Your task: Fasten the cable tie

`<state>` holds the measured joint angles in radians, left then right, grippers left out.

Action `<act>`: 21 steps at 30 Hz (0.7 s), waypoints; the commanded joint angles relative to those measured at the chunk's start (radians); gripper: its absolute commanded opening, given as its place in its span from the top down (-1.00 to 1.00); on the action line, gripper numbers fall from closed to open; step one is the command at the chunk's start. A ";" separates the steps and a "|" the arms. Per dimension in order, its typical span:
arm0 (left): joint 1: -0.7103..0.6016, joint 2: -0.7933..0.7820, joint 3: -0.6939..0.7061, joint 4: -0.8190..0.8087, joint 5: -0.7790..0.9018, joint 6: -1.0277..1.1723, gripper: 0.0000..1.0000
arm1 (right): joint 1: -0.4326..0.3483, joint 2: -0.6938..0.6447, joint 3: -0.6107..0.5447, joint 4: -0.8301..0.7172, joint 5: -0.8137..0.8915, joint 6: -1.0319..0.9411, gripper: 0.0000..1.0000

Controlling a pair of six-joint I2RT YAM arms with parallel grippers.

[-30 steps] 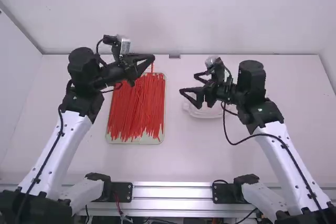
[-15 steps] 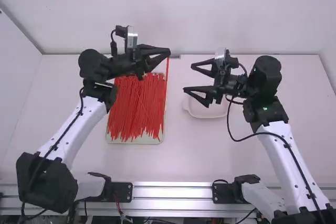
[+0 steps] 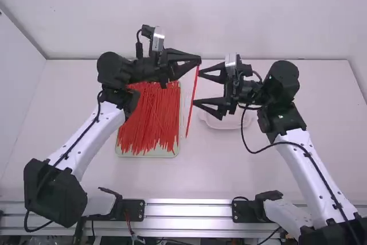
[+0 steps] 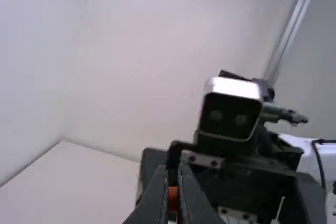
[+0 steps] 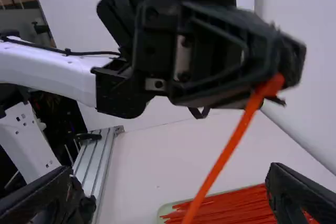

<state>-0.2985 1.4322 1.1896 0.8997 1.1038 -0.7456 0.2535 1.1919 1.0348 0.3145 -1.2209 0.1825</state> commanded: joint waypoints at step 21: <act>-0.021 0.011 0.034 -0.006 -0.059 0.019 0.93 | -0.019 0.111 0.032 0.251 -0.077 0.259 1.00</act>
<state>-0.3107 1.4334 1.1980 0.8860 1.0607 -0.7380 0.2386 1.3022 1.0348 0.5583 -1.2789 0.4278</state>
